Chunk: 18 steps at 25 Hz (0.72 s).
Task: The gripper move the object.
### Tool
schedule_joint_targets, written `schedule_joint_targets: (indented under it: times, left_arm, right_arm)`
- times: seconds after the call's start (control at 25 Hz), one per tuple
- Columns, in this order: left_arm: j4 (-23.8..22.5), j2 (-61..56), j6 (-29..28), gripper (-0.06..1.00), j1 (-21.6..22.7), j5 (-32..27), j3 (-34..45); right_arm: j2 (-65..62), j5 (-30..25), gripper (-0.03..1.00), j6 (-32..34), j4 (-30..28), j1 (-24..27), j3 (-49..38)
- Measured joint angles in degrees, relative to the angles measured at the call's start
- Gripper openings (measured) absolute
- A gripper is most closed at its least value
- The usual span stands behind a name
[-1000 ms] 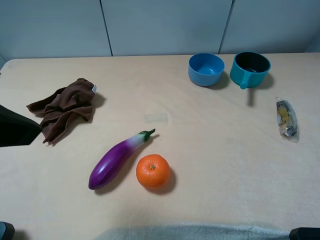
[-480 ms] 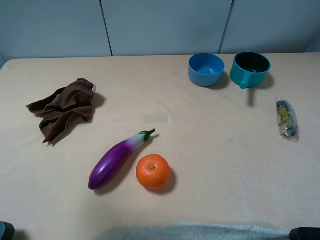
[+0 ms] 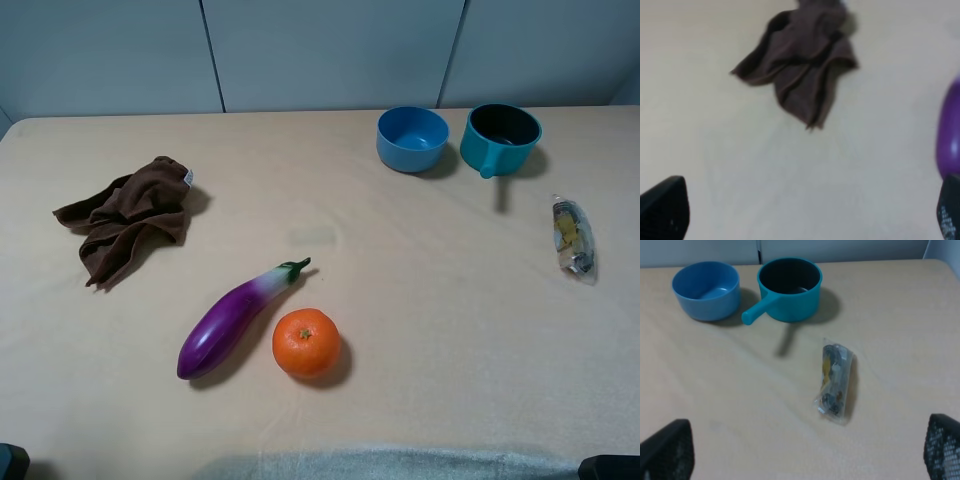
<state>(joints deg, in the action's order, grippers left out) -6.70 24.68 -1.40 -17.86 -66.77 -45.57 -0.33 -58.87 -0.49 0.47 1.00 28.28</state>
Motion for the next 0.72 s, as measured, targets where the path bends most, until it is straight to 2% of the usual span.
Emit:
schedule_joint_targets:
  times: [0.2,0.36,0.72]
  left_arm:
    - [0.00,-8.39,0.02,0.99,6.91,0.15,5.46]
    - [0.25,-14.79,0.02,0.99,10.51,1.47,10.21]
    - [0.42,-24.51,1.40,0.99,11.95,5.60,17.52]
  right_arm:
    - [0.00,0.00,0.69,0.00,0.00,0.00,0.00]
    - [0.00,0.00,0.69,0.00,0.00,0.00,0.00]
    - [0.00,0.00,0.69,0.00,0.00,0.00,0.00]
